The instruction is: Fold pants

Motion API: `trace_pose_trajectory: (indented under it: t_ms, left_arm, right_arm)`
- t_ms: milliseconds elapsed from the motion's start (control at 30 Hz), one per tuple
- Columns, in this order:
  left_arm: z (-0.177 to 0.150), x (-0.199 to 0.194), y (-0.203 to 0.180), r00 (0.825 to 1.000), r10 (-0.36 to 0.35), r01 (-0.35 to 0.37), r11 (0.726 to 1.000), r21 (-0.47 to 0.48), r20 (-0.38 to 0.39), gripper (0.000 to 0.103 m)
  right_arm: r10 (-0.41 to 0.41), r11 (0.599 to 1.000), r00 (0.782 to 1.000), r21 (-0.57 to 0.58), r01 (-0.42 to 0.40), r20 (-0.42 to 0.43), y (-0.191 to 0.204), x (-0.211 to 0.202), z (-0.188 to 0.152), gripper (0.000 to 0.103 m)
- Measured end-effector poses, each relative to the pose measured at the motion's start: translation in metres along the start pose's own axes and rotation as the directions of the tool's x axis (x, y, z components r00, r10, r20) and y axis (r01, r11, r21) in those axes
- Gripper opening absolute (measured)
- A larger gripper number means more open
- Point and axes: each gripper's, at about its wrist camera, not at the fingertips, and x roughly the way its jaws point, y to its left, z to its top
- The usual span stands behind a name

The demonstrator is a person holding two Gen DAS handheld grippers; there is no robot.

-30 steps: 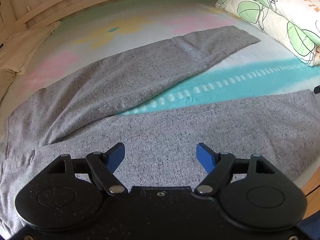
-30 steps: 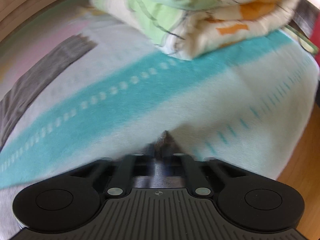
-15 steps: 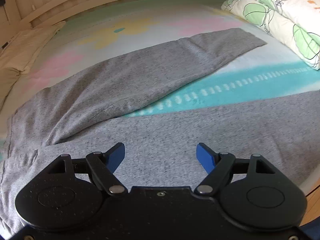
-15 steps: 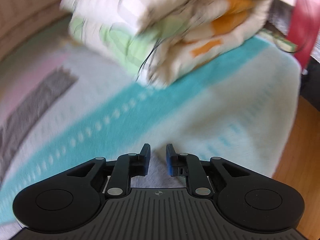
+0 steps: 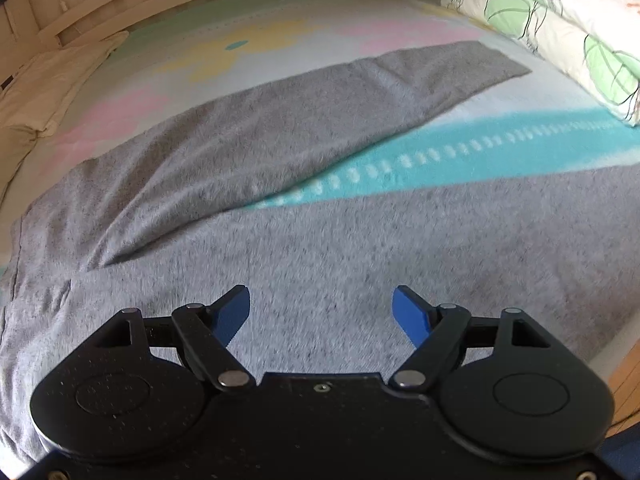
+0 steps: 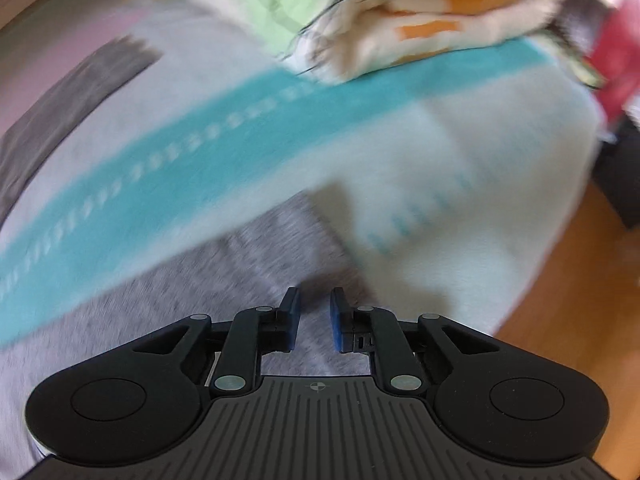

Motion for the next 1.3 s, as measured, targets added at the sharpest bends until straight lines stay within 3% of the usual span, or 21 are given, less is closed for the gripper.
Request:
trace_pose_trajectory:
  t_ms: [67, 200, 333, 467, 667, 733, 800, 900, 1067, 1200, 1300]
  left_arm:
    - [-0.005, 0.004, 0.002, 1.0, 0.009, -0.009, 1.0, 0.0, -0.022, 0.079]
    - [-0.011, 0.017, 0.013, 0.995, -0.007, 0.002, 0.999, -0.051, -0.095, 0.081]
    - [-0.013, 0.029, 0.023, 0.996, -0.008, -0.001, 0.995, -0.097, -0.092, 0.096]
    - [-0.015, 0.032, 0.019, 0.999, 0.016, -0.019, 0.998, -0.068, -0.049, 0.097]
    - [-0.007, 0.033, 0.022, 0.998, -0.013, 0.008, 0.998, -0.065, -0.069, 0.093]
    - [-0.002, 0.032, 0.028, 0.996, -0.039, 0.031, 0.995, -0.096, -0.081, 0.078]
    - [0.004, 0.03, 0.035, 0.996, -0.025, 0.014, 0.991, -0.13, -0.08, 0.07]
    - [0.017, 0.029, 0.05, 0.997, 0.009, -0.021, 0.988, -0.151, -0.08, 0.07]
    - [0.053, 0.021, 0.087, 0.997, 0.043, -0.057, 0.974, -0.219, -0.069, 0.069]
    - [0.086, 0.011, 0.119, 0.992, 0.124, -0.125, 0.967, -0.224, -0.015, 0.069]
    - [0.109, 0.01, 0.145, 0.984, 0.177, -0.17, 0.96, -0.223, 0.008, 0.069]
  right_arm:
    - [-0.04, 0.998, 0.996, -0.04, 0.043, 0.074, 0.016, -0.015, -0.002, 0.016]
    - [0.093, 0.99, 0.98, -0.119, -0.072, 0.174, 0.055, -0.049, -0.008, 0.017]
    - [0.277, 0.956, 0.947, -0.142, -0.255, 0.161, 0.1, -0.07, -0.015, 0.017]
    - [0.397, 0.91, 0.909, -0.182, -0.372, 0.128, 0.153, -0.084, -0.024, 0.017]
    - [0.383, 0.901, 0.911, -0.28, -0.331, 0.155, 0.215, -0.105, -0.045, 0.017]
    - [0.415, 0.879, 0.899, -0.313, -0.358, 0.137, 0.228, -0.109, -0.047, 0.017]
    - [0.45, 0.863, 0.886, -0.307, -0.401, 0.108, 0.24, -0.113, -0.049, 0.017]
    - [0.498, 0.832, 0.865, -0.314, -0.458, 0.057, 0.255, -0.114, -0.047, 0.017]
    - [0.491, 0.828, 0.87, -0.337, -0.448, 0.05, 0.276, -0.114, -0.047, 0.017]
    - [0.498, 0.824, 0.867, -0.316, -0.47, 0.008, 0.288, -0.106, -0.04, 0.017]
    - [0.514, 0.794, 0.856, -0.352, -0.496, -0.047, 0.301, -0.101, -0.025, 0.017]
